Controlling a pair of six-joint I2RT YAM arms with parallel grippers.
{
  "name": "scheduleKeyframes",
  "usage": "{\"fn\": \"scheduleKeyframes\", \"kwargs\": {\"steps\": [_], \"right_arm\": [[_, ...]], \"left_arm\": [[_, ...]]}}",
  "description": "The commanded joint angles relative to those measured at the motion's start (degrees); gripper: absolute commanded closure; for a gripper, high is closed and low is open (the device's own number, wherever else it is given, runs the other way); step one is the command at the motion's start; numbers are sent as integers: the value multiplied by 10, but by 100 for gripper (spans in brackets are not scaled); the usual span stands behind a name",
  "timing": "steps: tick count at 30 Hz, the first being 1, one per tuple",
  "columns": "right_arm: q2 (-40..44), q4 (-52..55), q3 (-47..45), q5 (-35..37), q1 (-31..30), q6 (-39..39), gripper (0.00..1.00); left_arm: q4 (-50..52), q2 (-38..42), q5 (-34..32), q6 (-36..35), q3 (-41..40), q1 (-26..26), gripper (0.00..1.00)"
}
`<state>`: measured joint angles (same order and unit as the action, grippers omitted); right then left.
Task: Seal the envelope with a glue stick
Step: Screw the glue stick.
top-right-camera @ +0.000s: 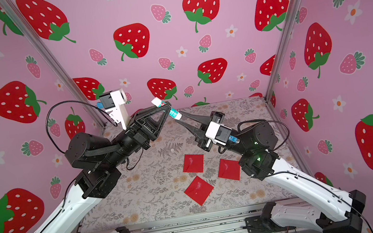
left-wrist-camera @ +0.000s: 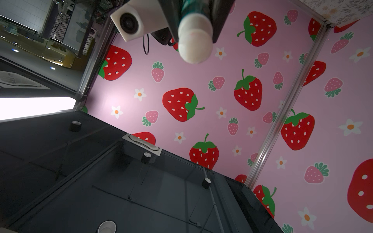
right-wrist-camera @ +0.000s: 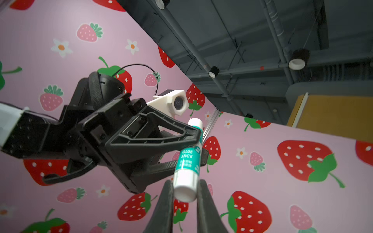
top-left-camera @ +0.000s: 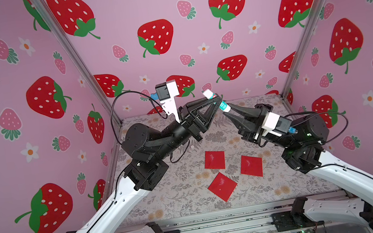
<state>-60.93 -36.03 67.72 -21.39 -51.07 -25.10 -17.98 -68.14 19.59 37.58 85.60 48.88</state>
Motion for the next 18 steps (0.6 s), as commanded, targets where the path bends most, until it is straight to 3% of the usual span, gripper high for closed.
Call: {"fn": "scheduleKeyframes", "kwargs": {"steps": [1,4,6,11,15,18], "right_arm": [[13,-24,-7,-90,-11,-168,79],[24,-27,-7,-13,-11,-26,64],[37,-25,-10,65,-11,117,55],[53,18,-14,195,-11,492,47],[46,28,-20,191,-11,708,45],[33,-19,-29,160,-11,768,47]], "left_arm": [[-10,0,-21,9,1,-3,100],[-5,3,-21,2,3,-3,100],[-3,5,-22,-4,4,-3,100],[-3,6,-20,-13,4,-4,100],[-4,8,-18,-20,3,-4,100],[-7,11,-23,-25,-2,-4,100]]}}
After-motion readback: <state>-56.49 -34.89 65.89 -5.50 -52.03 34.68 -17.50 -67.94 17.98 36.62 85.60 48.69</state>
